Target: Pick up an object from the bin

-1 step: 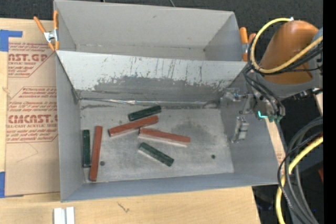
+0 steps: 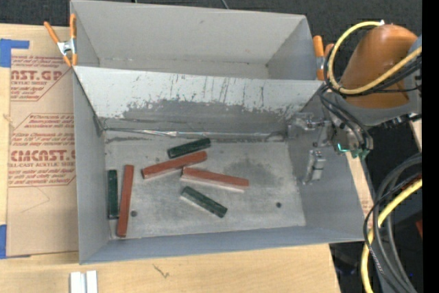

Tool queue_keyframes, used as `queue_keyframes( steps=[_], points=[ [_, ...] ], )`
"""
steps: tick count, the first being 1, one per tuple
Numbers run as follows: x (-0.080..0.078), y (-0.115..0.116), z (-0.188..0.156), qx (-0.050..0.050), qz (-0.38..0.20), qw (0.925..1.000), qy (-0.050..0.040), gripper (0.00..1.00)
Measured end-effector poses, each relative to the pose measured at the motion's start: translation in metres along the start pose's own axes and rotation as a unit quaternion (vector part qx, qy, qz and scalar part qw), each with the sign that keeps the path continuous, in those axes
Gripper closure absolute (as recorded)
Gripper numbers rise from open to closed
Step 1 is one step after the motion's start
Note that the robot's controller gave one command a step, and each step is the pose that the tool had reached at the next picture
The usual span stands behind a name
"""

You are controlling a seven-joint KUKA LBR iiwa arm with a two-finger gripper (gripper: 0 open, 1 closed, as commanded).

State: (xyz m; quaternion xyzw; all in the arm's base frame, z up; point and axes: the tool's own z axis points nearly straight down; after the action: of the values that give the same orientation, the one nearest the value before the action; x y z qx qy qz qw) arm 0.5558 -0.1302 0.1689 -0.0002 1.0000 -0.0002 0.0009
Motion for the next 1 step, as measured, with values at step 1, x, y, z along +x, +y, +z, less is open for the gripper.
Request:
queue_keyframes(
  steps=[1],
  points=[
    [-0.0138,0.0322,0.0486,0.001,-0.023,0.9997,-0.0038,0.00]
  ],
)
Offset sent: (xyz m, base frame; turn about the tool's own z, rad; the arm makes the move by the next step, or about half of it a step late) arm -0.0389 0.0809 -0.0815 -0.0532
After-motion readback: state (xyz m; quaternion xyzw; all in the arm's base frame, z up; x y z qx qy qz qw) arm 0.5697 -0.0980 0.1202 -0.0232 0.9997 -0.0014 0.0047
